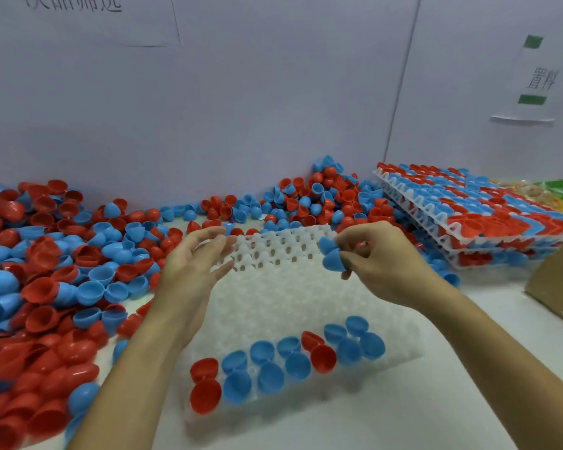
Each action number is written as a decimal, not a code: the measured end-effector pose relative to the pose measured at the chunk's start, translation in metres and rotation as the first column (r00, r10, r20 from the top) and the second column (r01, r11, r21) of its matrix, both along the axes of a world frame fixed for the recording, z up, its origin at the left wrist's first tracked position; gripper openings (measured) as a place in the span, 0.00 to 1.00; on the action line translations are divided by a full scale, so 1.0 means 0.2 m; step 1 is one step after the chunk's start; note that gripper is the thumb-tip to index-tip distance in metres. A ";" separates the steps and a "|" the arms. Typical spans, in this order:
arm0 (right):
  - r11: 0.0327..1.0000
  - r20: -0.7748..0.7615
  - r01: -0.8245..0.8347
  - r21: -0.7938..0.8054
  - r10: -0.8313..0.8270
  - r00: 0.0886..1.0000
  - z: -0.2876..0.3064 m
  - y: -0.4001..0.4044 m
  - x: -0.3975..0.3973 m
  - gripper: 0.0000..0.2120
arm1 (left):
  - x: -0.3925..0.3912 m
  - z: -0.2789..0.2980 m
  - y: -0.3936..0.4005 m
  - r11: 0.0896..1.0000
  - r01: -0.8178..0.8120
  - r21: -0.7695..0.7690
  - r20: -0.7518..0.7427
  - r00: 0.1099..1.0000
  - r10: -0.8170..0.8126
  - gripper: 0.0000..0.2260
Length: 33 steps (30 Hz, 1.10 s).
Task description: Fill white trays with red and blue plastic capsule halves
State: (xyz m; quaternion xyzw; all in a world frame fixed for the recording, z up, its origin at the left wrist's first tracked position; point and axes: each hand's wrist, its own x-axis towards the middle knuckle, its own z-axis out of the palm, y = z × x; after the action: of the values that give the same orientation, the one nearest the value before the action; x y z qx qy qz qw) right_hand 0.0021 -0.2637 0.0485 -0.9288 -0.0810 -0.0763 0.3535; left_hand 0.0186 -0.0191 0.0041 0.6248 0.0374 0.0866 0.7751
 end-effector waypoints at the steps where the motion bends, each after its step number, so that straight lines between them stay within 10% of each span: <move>1: 0.998 -0.016 0.019 -0.060 -0.020 1.000 0.00 -0.07 -0.03 0.08 | 0.00 0.00 0.00 1.000 0.005 0.008 -0.001 1.000 -0.005 0.08; 16: 0.835 -0.288 -0.117 -0.538 -0.051 0.956 -0.13 -0.22 -0.20 0.11 | 0.01 -0.02 0.02 0.992 -0.037 0.122 0.017 0.999 0.035 0.07; 33: 0.792 -0.304 -0.148 -0.592 -0.049 0.951 -0.06 -0.19 -0.21 0.14 | 0.05 -0.08 0.05 0.959 -0.064 0.278 0.069 0.997 0.046 0.09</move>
State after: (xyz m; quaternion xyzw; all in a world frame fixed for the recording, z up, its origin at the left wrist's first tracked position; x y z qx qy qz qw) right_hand -0.0391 -0.3009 0.0357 -0.9907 -0.0704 0.1070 0.0462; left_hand 0.0294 -0.0081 -0.0113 0.7237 0.0180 0.1319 0.6772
